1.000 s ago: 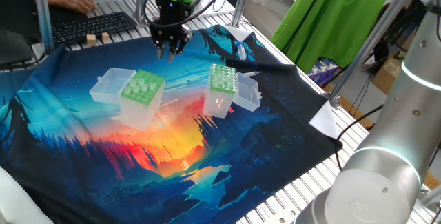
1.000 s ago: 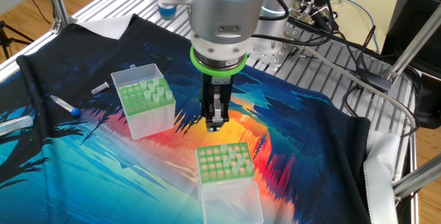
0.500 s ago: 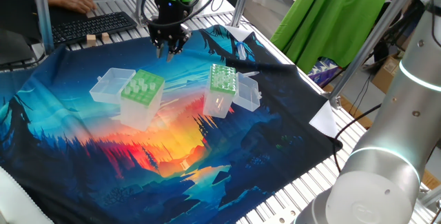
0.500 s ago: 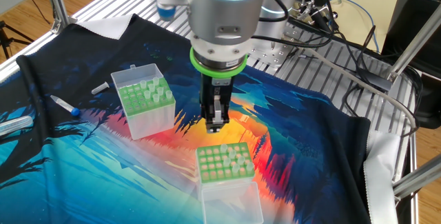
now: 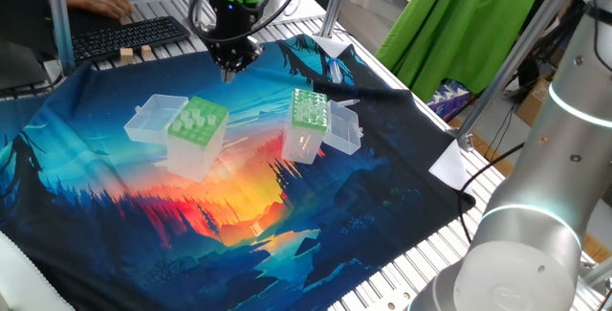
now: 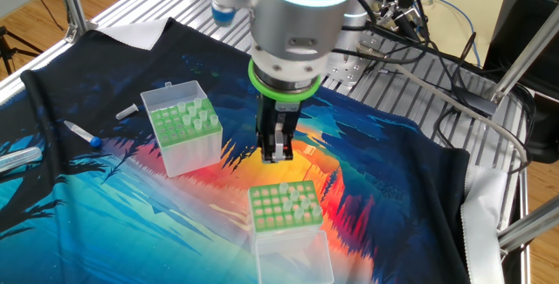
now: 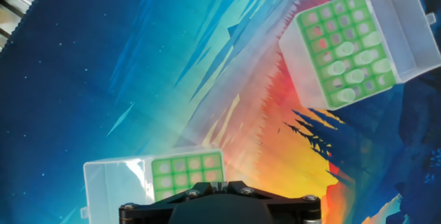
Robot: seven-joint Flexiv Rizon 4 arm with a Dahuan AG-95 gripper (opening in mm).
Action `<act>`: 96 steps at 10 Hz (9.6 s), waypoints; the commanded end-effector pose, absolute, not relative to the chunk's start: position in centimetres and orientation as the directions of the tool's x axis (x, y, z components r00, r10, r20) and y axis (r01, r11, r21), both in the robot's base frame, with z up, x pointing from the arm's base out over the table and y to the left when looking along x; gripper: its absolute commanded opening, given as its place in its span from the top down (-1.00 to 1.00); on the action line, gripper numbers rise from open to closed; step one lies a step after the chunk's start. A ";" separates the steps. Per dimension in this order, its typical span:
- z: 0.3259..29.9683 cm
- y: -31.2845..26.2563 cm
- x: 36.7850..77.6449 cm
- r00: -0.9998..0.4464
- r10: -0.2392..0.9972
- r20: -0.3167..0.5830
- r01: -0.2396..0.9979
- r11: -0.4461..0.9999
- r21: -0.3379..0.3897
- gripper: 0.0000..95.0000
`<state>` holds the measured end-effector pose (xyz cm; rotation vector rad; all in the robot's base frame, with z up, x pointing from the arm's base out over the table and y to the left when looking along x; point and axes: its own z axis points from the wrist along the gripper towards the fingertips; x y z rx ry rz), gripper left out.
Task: Transfer all large pipette tips from one holder to another
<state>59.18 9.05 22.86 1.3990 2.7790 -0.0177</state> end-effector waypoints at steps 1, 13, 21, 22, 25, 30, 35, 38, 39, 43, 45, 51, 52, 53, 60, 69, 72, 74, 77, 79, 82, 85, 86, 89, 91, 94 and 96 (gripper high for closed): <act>22.9 9.0 59.0 -0.617 0.787 -0.007 0.787 0.617 0.024 1.00; 21.5 10.5 59.3 -0.477 0.877 0.054 0.879 0.475 0.046 0.20; 17.3 12.5 58.7 -0.371 0.927 0.049 0.927 0.367 0.078 0.20; 17.0 12.6 58.6 -0.368 0.928 0.048 0.928 0.364 0.081 0.20; 15.8 12.8 58.4 -0.364 0.931 0.037 0.929 0.360 0.087 0.20; 15.4 12.6 58.3 -0.378 0.925 0.036 0.923 0.374 0.089 0.20; 15.0 12.1 57.7 -0.391 0.920 0.037 0.917 0.386 0.096 0.20; 14.6 12.0 57.7 -0.386 0.922 0.034 0.919 0.381 0.105 0.60; 14.6 12.0 57.7 -0.385 0.922 0.037 0.919 0.379 0.106 0.60; 14.8 12.3 57.9 -0.375 0.926 0.041 0.923 0.369 0.109 0.60; 14.9 12.4 58.0 -0.374 0.926 0.044 0.923 0.367 0.113 0.60; 14.9 12.5 58.2 -0.388 0.921 0.028 0.915 0.382 0.128 1.00; 14.9 12.5 58.2 -0.396 0.918 0.020 0.911 0.390 0.133 1.00; 14.9 12.5 58.2 -0.405 0.914 0.017 0.907 0.399 0.134 1.00; 15.5 12.9 57.7 -0.459 0.888 0.006 0.883 0.455 0.114 1.00; 19.5 13.4 57.0 -0.541 0.840 0.026 0.836 0.535 0.121 1.00; 22.0 13.3 57.1 -0.572 0.820 0.026 0.816 0.566 0.121 1.00; 24.1 13.1 57.0 -0.595 0.803 0.026 0.799 0.589 0.121 1.00; 26.7 12.9 57.3 -0.611 0.792 0.024 0.788 0.605 0.115 1.00; 28.9 12.7 57.8 -0.611 0.791 0.033 0.788 0.604 0.122 1.00; 30.6 12.4 58.2 -0.632 0.773 0.054 0.772 0.623 0.124 1.00; 31.6 10.9 58.7 -0.712 0.701 0.037 0.700 0.704 0.117 1.00; 31.6 10.0 59.4 -0.727 0.686 0.033 0.684 0.720 0.117 1.00; 31.1 6.7 61.6 -0.772 0.635 0.024 0.632 0.765 0.119 1.00; 30.5 4.6 63.0 -0.807 0.591 0.016 0.588 0.800 0.120 1.00; 30.0 3.3 64.4 -0.845 0.535 -0.003 0.532 0.840 0.107 1.00; 29.6 2.6 65.1 -0.864 0.504 -0.005 0.500 0.859 0.105 1.00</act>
